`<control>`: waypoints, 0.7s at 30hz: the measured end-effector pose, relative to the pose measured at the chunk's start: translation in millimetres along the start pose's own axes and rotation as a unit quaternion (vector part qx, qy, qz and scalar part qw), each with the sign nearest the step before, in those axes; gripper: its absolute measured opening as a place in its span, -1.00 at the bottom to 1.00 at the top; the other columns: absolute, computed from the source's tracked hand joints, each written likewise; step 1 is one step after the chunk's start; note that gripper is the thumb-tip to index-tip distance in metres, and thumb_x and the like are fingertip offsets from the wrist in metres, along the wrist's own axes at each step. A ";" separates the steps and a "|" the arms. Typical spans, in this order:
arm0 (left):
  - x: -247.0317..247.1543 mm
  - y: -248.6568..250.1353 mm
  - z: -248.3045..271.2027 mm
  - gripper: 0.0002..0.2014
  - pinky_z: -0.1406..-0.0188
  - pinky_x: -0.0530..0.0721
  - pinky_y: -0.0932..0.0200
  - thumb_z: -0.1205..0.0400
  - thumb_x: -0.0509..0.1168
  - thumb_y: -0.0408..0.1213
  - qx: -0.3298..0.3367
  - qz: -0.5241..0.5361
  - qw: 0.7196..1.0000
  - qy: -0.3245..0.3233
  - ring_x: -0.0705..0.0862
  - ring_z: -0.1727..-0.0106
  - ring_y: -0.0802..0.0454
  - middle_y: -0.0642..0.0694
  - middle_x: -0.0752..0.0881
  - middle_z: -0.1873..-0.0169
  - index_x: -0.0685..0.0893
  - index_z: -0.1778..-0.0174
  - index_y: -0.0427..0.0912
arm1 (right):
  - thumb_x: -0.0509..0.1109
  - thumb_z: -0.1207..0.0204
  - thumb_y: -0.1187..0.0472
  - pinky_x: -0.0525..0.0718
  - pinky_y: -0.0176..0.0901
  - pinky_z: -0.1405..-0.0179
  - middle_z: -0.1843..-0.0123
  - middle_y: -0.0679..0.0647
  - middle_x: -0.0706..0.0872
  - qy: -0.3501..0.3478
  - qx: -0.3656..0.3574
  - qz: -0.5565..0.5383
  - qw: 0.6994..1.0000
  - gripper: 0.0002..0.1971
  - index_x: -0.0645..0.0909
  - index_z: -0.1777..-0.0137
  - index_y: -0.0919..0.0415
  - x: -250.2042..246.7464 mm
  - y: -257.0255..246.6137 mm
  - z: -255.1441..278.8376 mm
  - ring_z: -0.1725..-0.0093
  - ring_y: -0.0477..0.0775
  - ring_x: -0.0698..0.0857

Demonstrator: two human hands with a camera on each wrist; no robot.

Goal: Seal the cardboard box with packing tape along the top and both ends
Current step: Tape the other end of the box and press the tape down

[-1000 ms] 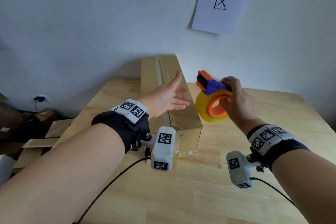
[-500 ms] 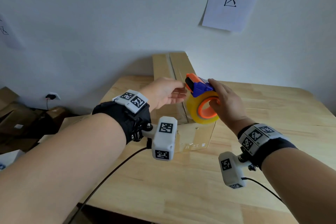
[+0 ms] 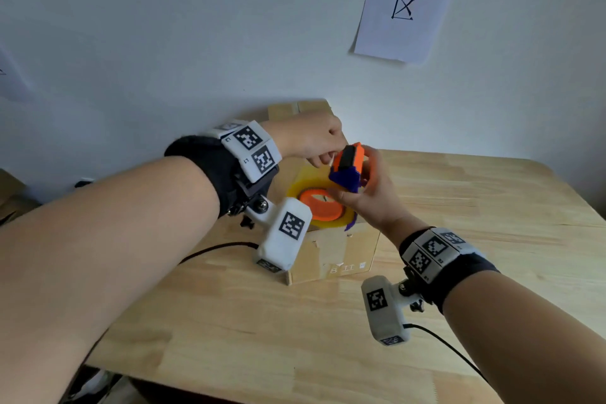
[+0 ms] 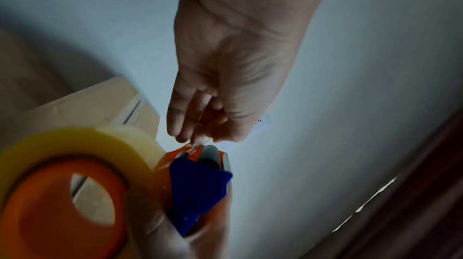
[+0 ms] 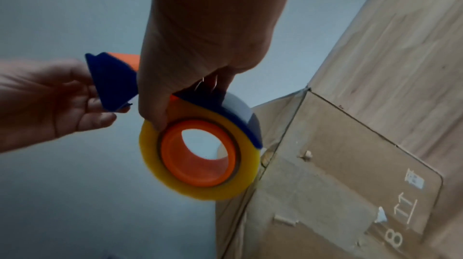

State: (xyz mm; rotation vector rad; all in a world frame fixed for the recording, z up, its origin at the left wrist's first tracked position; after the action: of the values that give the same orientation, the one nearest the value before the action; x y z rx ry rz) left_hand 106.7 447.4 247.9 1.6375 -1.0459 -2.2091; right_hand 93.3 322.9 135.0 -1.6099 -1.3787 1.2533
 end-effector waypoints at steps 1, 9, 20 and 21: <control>-5.3 0.6 -0.2 -0.89 0.31 0.68 0.28 -0.64 0.15 -0.40 -0.002 -0.033 0.999 0.010 0.67 0.28 0.00 -0.18 0.67 0.24 0.52 0.20 -0.27 | 0.67 -0.24 0.36 0.64 -0.43 0.15 0.04 -0.08 0.61 0.006 -0.001 0.010 1.000 -0.22 0.31 -0.38 0.12 -0.3 -1.3 -0.7 0.13 -0.26 0.66; -27.7 -4.9 -6.8 -0.81 0.46 0.59 0.27 -0.70 -0.04 -0.42 0.006 -0.169 0.985 0.040 0.69 0.29 -0.08 -0.18 0.66 0.23 0.39 0.20 -0.24 | 0.59 -0.26 -0.06 0.59 0.09 -0.29 -0.40 0.08 0.49 -0.018 -0.044 0.172 0.984 0.02 0.04 -0.63 -0.09 -0.5 -21.0 -13.7 -0.33 0.08 0.53; -11.4 -81.9 17.6 -0.85 0.33 0.52 0.07 -0.72 0.05 -0.31 -0.041 -0.024 0.990 0.132 0.49 0.35 -0.01 -0.10 0.60 0.28 0.42 0.16 -0.21 | 0.39 -0.44 -0.10 0.63 0.00 0.01 -0.16 0.06 0.57 -0.179 -0.012 0.526 0.831 -0.05 -0.19 -0.65 -0.25 -17.5 -51.1 -19.8 -0.09 0.17 0.63; -3.5 -94.2 23.2 -0.85 0.36 0.52 0.11 -0.72 0.06 -0.32 -0.059 0.008 0.990 0.130 0.49 0.37 0.01 -0.10 0.61 0.28 0.43 0.17 -0.21 | 0.38 -0.44 -0.12 0.62 -0.02 0.03 -0.16 0.05 0.58 -0.196 -0.009 0.548 0.813 -0.07 -0.19 -0.65 -0.26 -17.8 -46.7 -15.4 -0.10 0.16 0.63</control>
State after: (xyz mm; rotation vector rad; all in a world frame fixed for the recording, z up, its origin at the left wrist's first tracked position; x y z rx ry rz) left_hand 110.1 527.7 193.5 1.7961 -0.8383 -1.9385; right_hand 92.7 317.4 187.0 -2.3524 -0.5403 2.3157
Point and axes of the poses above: each hand's wrist, its own z-axis away from the middle knuckle, its own x-axis out of the palm, y = z × x, the point moved 4 cm from there along -z, towards the middle knuckle
